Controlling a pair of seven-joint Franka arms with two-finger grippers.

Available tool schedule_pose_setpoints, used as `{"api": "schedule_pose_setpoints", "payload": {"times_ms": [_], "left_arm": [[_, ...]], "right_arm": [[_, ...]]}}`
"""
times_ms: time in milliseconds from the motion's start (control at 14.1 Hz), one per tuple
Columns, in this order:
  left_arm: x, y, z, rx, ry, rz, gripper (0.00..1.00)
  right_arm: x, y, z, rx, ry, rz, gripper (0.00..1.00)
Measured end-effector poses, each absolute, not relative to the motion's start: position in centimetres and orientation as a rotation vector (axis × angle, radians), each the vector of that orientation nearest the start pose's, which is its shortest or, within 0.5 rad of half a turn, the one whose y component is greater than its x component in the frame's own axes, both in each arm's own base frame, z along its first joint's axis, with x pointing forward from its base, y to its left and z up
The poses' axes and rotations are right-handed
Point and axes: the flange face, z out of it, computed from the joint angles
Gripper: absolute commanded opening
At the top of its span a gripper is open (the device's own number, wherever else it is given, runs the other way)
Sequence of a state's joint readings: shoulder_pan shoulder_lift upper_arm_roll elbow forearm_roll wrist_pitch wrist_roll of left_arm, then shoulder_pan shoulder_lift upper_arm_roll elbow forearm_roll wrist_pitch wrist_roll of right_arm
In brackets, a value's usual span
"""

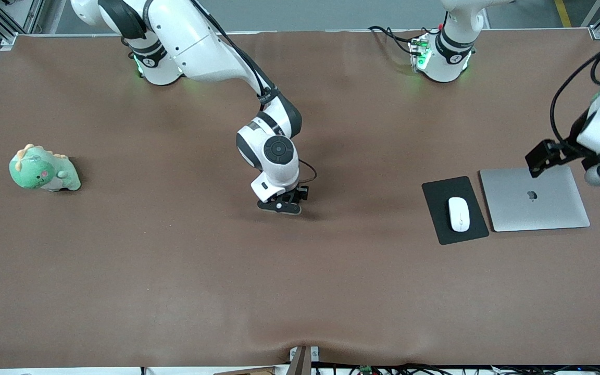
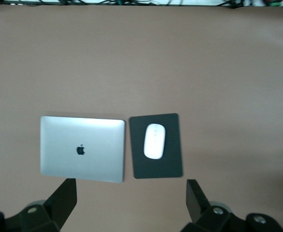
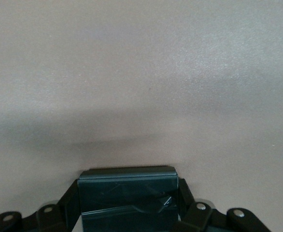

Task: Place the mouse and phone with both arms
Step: 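Carry the black phone with the right gripper toward the green plush toy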

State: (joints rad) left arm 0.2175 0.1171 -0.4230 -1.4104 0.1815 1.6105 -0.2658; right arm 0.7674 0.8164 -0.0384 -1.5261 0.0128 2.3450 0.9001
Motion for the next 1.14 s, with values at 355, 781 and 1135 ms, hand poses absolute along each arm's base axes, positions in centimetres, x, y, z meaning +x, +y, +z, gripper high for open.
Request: {"api": "schedule_pose_setpoints", "payload": {"times_ms": [355, 781, 1135], "left_arm": [[55.9, -10.5, 65.9, -3.055, -0.091, -0.110, 1.00], [55.4, -8.9, 66.3, -3.102, -0.151, -0.082, 1.00], [55.6, -8.9, 65.5, -3.099, -0.154, -0.058, 1.00]], "right_arm": [[57.3, 43.6, 22.7, -3.081, 0.412, -0.129, 0.00], [62.2, 21.5, 32.5, -3.093, 0.433, -0.121, 0.00], [61.9, 6.5, 28.9, -3.148, 0.320, 0.030, 0.00]]}}
